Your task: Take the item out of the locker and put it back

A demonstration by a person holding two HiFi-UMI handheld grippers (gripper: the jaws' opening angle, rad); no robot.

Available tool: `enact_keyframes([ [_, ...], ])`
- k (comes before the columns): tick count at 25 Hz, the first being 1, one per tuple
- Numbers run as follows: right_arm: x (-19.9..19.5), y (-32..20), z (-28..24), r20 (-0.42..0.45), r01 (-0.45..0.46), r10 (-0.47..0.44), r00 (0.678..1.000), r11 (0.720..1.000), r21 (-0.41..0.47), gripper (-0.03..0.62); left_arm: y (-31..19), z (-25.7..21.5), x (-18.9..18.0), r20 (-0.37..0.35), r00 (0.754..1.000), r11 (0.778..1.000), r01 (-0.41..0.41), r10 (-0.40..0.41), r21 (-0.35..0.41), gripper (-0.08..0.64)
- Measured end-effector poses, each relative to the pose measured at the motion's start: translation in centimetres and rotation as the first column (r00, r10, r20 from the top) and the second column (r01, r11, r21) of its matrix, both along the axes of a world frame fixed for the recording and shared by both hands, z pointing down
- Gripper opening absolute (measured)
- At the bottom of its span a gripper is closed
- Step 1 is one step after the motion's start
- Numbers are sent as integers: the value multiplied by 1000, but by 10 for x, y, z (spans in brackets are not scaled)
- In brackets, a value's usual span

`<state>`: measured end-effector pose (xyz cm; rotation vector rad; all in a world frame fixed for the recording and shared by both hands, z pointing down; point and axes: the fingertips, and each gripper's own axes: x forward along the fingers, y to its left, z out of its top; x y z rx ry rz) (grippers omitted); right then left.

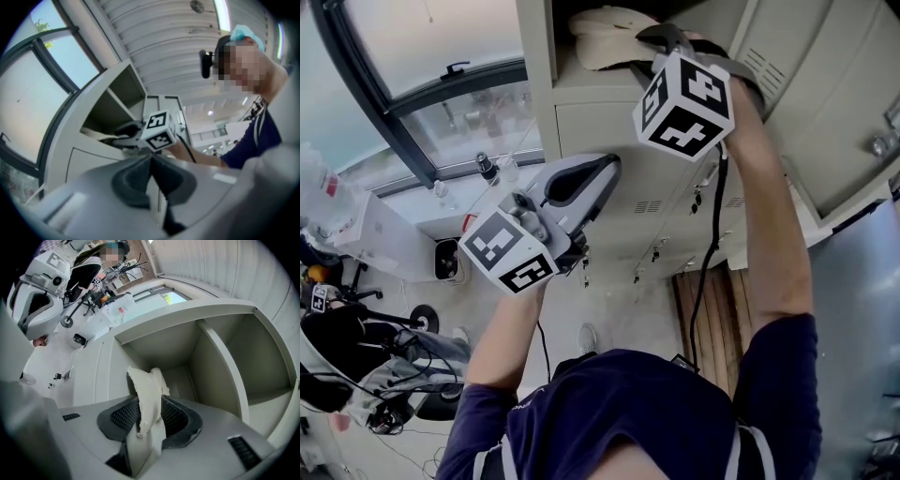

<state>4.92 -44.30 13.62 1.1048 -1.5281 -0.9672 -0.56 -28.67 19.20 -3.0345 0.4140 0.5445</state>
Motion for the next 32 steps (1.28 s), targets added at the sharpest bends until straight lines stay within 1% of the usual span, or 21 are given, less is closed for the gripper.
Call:
enact_keyframes([
  [7,-2,16,-3,-12,6,-6,1000,1000,6,130,12,-5,-4,-4,1000,1000,8,-8,11,3],
  [16,3,33,-1,-2,12,-12,1000,1000,6,130,27,-6,2,4,1000,1000,9,-9,10,2],
  [20,8,42,-1,39,18,-19,999,1000,18,130,30,-6,4,11,1000,1000,17,-17,8,2],
  [24,9,60,-9,92,34,-38,995,998,51,126,38,-8,7,18,999,1000,26,-26,11,3],
  [32,3,107,-33,184,85,-112,977,985,147,80,54,-9,19,35,998,999,49,-49,16,3],
])
